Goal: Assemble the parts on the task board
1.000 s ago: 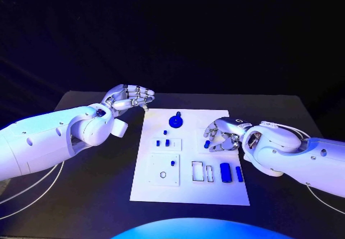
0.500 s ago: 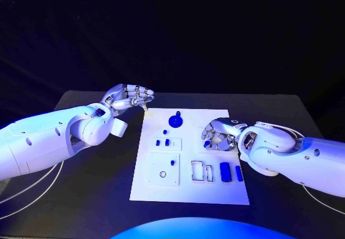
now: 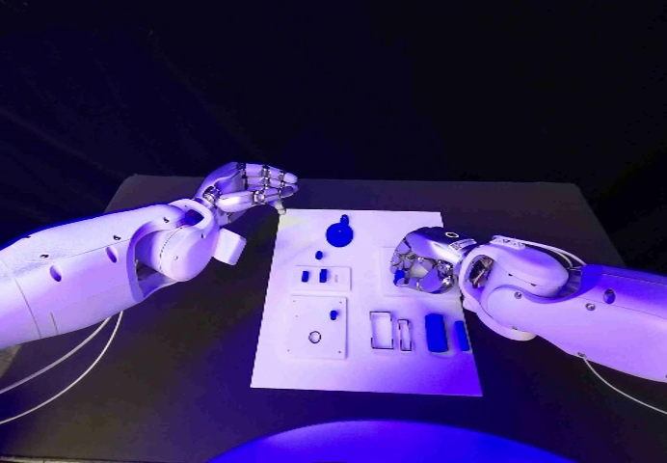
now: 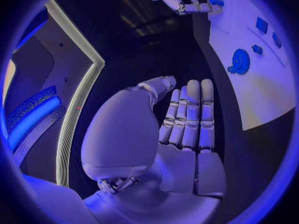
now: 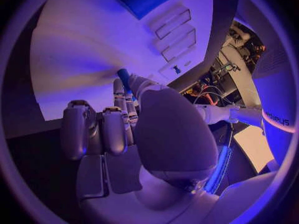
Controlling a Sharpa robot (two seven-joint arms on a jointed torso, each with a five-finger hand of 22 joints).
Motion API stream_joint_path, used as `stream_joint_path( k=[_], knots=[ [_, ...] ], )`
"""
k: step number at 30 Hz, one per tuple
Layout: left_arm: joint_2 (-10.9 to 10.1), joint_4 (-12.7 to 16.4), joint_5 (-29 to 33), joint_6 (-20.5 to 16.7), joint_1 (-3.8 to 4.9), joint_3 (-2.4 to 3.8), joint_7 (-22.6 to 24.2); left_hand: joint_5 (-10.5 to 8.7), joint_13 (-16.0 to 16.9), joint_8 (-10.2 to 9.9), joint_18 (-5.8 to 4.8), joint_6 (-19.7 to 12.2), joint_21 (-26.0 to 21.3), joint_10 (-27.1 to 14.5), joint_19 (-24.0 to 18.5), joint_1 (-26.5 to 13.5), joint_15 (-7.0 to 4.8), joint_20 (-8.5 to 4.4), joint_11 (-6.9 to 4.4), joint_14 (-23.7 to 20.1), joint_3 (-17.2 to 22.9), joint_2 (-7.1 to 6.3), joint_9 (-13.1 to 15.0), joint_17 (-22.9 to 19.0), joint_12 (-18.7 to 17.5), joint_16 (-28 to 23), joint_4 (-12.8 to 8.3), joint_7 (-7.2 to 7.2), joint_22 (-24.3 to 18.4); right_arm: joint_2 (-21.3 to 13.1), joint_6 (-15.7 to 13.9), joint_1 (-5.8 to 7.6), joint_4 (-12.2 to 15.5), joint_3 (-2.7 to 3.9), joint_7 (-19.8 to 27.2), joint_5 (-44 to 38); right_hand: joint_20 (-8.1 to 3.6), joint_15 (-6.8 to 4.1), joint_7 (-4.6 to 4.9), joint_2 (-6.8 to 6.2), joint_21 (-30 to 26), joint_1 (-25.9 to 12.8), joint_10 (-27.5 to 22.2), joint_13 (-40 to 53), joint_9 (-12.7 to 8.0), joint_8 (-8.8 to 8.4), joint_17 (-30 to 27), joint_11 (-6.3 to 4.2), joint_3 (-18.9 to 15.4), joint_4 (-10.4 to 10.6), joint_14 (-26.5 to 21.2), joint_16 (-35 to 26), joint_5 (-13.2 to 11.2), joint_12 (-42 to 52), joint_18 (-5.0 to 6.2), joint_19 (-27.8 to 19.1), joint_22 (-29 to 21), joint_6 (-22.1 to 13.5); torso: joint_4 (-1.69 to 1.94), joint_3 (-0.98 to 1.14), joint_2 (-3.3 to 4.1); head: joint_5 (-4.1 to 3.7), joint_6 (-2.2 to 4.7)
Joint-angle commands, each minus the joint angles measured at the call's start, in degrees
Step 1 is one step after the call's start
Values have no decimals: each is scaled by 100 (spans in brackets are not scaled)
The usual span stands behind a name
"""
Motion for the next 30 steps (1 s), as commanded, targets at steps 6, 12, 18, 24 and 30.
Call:
stream_joint_path(
  k=[6, 12, 18, 24, 30],
  knots=[
    [-5, 9, 7, 47, 6, 3, 12, 3, -9, 41, 81, -25, -25, -23, -26, -14, 0, -9, -6, -29, -25, 50, 5, -12, 38, -28, -20, -1, -6, 29, -104, -51, 7, -11, 64, -197, -57, -60, -11, 189, 162, -105, 275, 50, 160, 173, 36, -55, 621, -361, 194, 40, -24, -18, -25, 290, 866, 189, 1, 2, 2, -11, -16],
    [-2, 3, 7, 47, 6, 2, 11, 3, -9, 41, 81, -25, -25, -23, -26, -14, 0, -9, -6, -29, -25, 50, 5, -12, 38, -28, -20, -1, -6, 14, -311, -56, 48, -10, 80, -204, -70, -73, -19, 132, 236, -384, 393, 66, 311, 282, 38, -76, 927, -625, 195, 51, -22, -56, -39, 306, 913, 181, -1, 4, 2, -13, -10],
    [0, -8, 7, 48, 6, 1, 10, 3, -9, 41, 81, -25, -25, -23, -26, -14, 0, -9, -6, -29, -25, 50, 5, -12, 38, -28, -20, -1, -6, -18, -524, -55, 104, -8, 94, -165, -76, -79, -23, 110, 329, -544, 448, 77, 401, 343, 46, -83, 1078, -780, 199, 61, -15, -80, -57, 329, 962, 166, 6, 5, 0, -20, -5],
    [3, -22, 7, 47, 6, 0, 9, 3, -9, 41, 81, -25, -25, -23, -26, -14, 0, -9, -6, -29, -25, 50, 5, -12, 38, -28, -20, -1, -6, -127, -638, 35, 220, 11, 85, -80, -78, -80, -24, 107, 340, -584, 457, 79, 422, 356, 41, -84, 1109, -812, 199, 61, -15, -86, -59, 332, 969, 161, -3, -3, -7, -30, 0],
    [19, -40, 7, 50, 5, -1, 14, 3, -9, 41, 81, -25, -25, -23, -26, -14, 0, -9, -6, -29, -25, 50, 5, -12, 38, -28, -20, -1, -6, -307, -778, 199, 521, 43, 124, 40, -79, -81, -24, 101, 366, -629, 464, 81, 447, 371, 44, -85, 1146, -854, 200, 65, -15, -96, -64, 338, 983, 153, -2, -5, -15, -34, 20]
  ],
)
